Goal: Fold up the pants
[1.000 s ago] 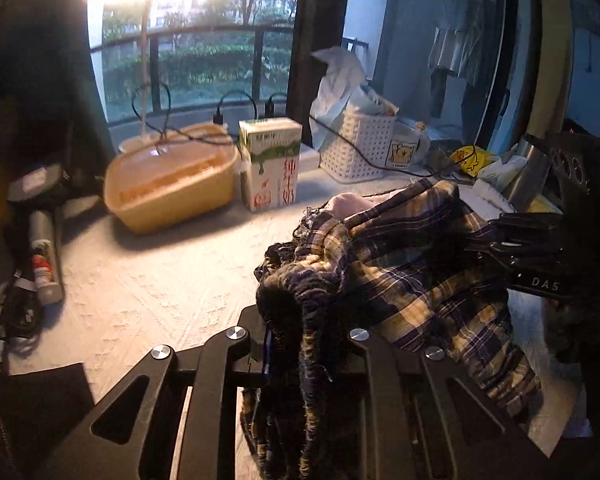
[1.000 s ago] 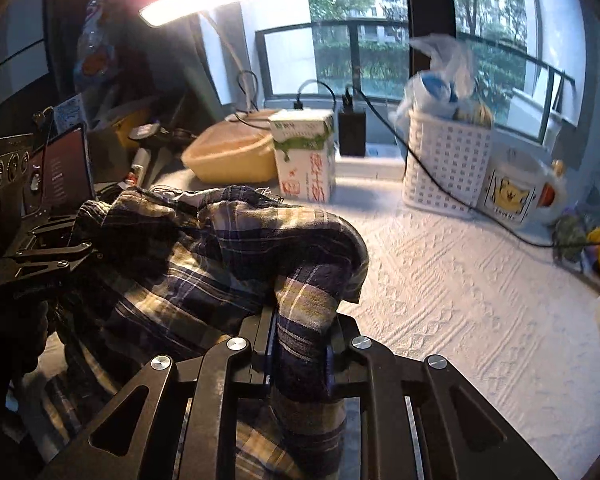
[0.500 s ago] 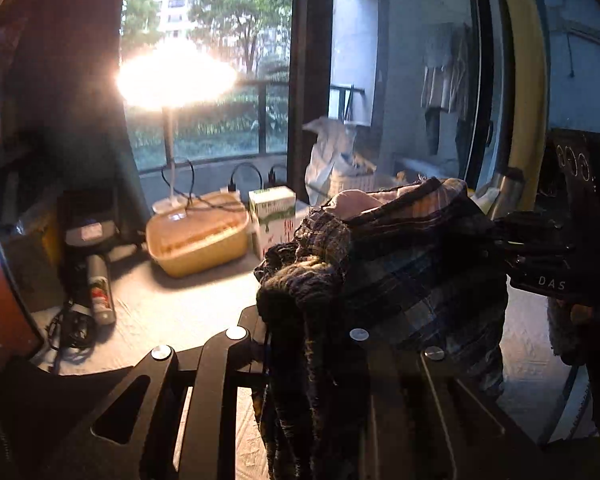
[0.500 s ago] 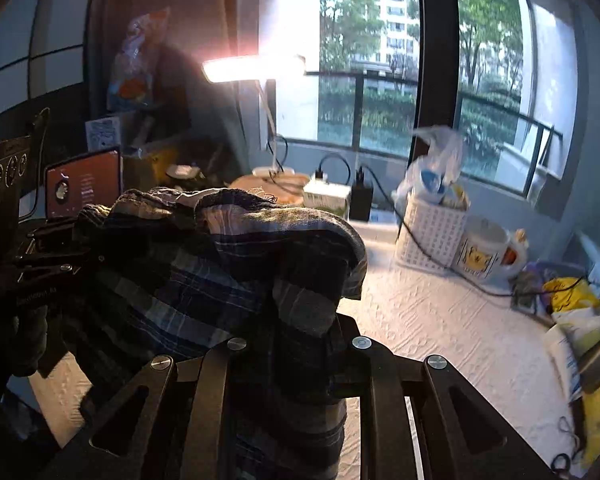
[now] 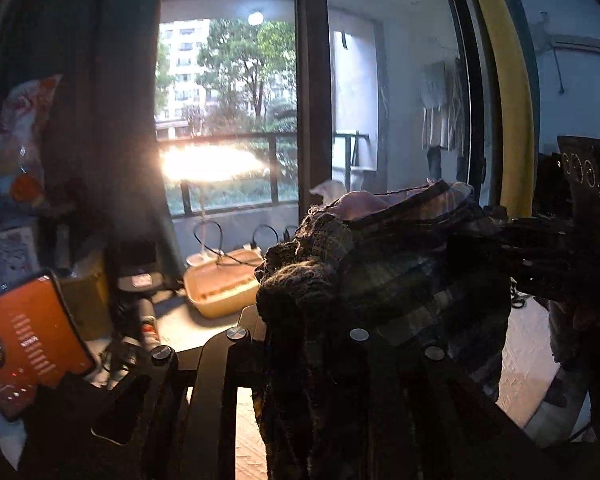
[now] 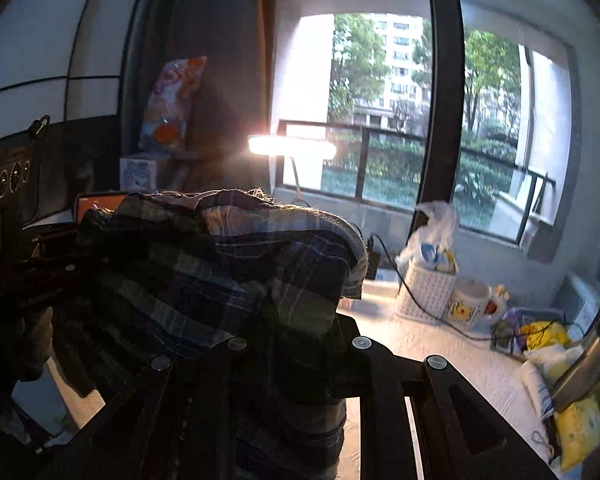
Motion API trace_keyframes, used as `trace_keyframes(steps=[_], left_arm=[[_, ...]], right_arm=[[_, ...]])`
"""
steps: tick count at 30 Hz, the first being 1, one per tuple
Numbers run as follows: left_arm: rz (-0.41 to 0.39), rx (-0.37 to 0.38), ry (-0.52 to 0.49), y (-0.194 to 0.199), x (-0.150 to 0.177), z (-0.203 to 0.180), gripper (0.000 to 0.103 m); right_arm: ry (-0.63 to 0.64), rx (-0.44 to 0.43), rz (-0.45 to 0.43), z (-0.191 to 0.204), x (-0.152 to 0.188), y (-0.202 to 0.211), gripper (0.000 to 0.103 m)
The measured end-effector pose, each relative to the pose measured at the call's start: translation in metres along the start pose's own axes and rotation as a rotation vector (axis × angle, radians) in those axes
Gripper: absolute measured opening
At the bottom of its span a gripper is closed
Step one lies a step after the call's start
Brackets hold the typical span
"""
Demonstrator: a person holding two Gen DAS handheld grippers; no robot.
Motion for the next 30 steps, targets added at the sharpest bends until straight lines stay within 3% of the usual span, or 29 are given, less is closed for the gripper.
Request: trace_keyframes(steps=[9, 19, 24, 30], left_arm=[[-0.053, -0.077, -0.032, 0.048, -0.009, 0.026, 0.016], [-0.015, -0.157, 0.005, 0.077, 0.010, 0.074, 0.016], [0.075, -0.170, 0.038, 0.059, 0.039, 0.102, 0.016], [0.197, -0.152, 0.093, 0.002, 0.084, 0.139, 0.016]], right_arm=[[0.034, -0.050, -0.066, 0.046, -0.020, 0.019, 0.018], [0.067, -0.143, -0.075, 0.106, -0.029, 0.011, 0.018], [0.076, -0.177, -0.021, 0.124, -0.020, -0.022, 0.018], [0.055, -0.176, 0.085, 0.128, 0.002, -0.089, 0.018]])
Point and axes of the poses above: each gripper's, at about its wrist camera, not at the fingertips, and y roughly against the way its jaws point, z to its left, x to its underside, the point moved 8 cm from there along -y, roughly the way its jaws point, and after that the axes turned 3 degrees about -y, right-handed, at the moved point
